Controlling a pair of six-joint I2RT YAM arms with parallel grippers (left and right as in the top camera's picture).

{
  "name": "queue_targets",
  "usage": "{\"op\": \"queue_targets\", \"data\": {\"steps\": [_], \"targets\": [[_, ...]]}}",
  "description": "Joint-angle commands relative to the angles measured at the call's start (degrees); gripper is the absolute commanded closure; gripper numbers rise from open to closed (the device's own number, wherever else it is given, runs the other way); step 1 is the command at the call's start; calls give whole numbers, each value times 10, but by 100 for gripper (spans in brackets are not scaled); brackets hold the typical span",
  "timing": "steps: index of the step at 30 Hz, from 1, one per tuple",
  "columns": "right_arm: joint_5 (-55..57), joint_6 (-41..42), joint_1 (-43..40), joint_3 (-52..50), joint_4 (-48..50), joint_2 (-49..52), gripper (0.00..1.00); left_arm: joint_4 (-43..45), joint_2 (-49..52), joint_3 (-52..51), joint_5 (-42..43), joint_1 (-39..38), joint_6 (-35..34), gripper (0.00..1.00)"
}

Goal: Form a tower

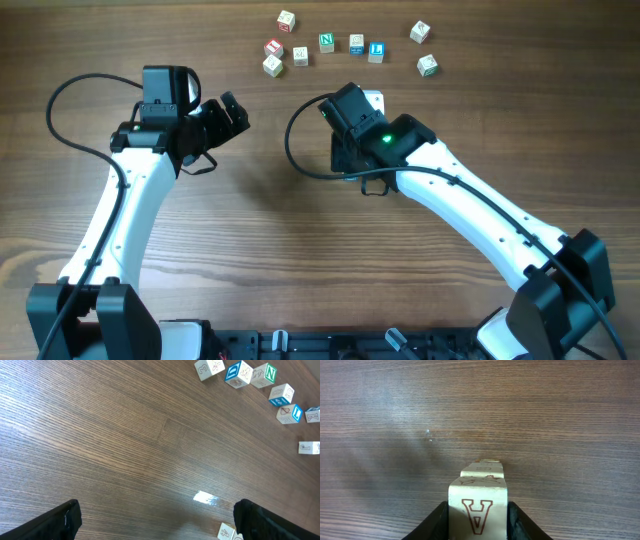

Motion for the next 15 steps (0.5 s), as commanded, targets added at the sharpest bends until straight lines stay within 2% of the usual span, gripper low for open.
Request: {"op": "queue_targets", "data": {"steps": [1, 5, 8, 15], "targets": [[-5, 6, 0, -5, 1, -14, 63, 2, -1, -3, -1, 1, 1, 0], [-4, 6, 0, -5, 2, -14, 63, 2, -1, -3, -1, 1, 1, 0], [-2, 7, 0, -5, 4, -14, 69, 2, -1, -3, -1, 1, 1, 0], [-2, 6, 0, -5, 5, -14, 76, 2, -1, -3, -1, 1, 1, 0]]}}
